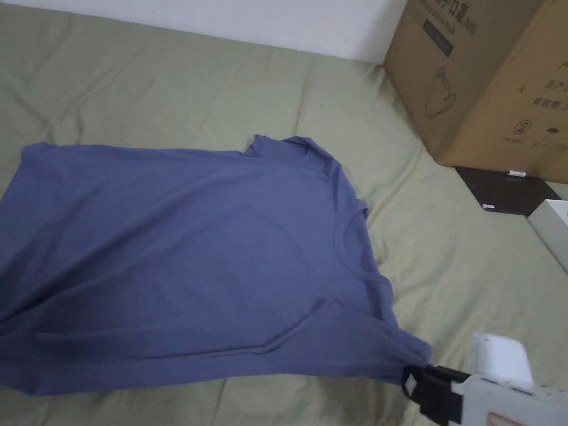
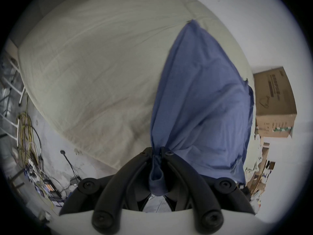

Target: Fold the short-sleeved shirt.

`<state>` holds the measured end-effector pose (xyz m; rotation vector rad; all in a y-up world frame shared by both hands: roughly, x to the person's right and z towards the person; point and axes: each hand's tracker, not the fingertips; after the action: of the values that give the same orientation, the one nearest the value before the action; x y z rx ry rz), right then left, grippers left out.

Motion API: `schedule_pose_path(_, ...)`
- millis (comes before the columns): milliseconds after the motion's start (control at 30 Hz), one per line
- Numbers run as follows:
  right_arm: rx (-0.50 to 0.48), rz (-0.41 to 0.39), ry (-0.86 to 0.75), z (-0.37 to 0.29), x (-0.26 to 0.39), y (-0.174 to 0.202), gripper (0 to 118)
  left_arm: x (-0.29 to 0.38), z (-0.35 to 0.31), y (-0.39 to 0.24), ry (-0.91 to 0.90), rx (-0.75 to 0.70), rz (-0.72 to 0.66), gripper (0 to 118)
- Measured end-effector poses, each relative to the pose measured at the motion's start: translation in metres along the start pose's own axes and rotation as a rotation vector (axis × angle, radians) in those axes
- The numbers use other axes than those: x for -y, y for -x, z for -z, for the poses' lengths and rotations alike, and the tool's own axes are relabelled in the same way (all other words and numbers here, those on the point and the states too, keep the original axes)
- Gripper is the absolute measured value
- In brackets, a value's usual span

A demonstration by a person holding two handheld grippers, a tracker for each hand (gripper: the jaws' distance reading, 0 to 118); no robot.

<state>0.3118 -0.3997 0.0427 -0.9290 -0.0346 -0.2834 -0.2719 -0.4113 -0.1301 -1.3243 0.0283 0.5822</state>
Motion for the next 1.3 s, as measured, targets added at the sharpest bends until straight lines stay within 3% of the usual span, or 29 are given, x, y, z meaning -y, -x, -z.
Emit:
schedule_pose_path(233,0.025,-0.087,-0.035,-0.002,-0.096,0.012,3,-0.047,-0.027,-0.038,-0.002,-0.109,0.109,9)
schedule_pose_path(467,0.092,-0.107,0.03,0.092,-0.182,0.027,3,-0.119,0.023,-0.101,0.033,-0.245,0.176,9)
schedule_pose_path(600,0.157,-0.111,0.069,0.147,-0.2,0.028,3,-0.139,0.064,-0.128,0.073,-0.325,0.229,9)
schedule_pose_path(833,0.222,-0.122,0.139,0.203,-0.2,0.013,3,-0.156,0.114,-0.124,0.099,-0.325,0.184,9)
schedule_pose_path(900,0.221,-0.114,0.15,0.213,-0.198,0.007,4,-0.155,0.118,-0.12,0.089,-0.317,0.186,15)
schedule_pose_path(933,0.22,-0.113,0.152,0.216,-0.196,0.008,11,-0.151,0.116,-0.121,0.072,-0.313,0.201,25)
schedule_pose_path(1000,0.216,-0.112,0.143,0.212,-0.194,0.01,89,-0.146,0.104,-0.12,0.006,-0.273,0.196,86)
schedule_pose_path(1033,0.219,-0.111,0.137,0.205,-0.194,0.012,118,-0.143,0.096,-0.118,-0.01,-0.215,0.174,114)
schedule_pose_path(1067,0.216,-0.109,0.141,0.197,-0.195,0.011,118,-0.138,0.086,-0.114,-0.002,-0.171,0.16,118)
schedule_pose_path(1133,0.108,-0.09,0.072,0.167,-0.197,0.012,115,-0.133,0.057,-0.103,-0.046,-0.071,0.11,118)
schedule_pose_path(1167,0.079,-0.077,0.048,0.152,-0.198,0.013,115,-0.128,0.043,-0.096,-0.049,-0.028,0.097,113)
schedule_pose_path(1300,0.03,-0.073,0.04,0.089,-0.194,0.008,115,-0.107,-0.013,-0.064,-0.092,0.046,0.059,113)
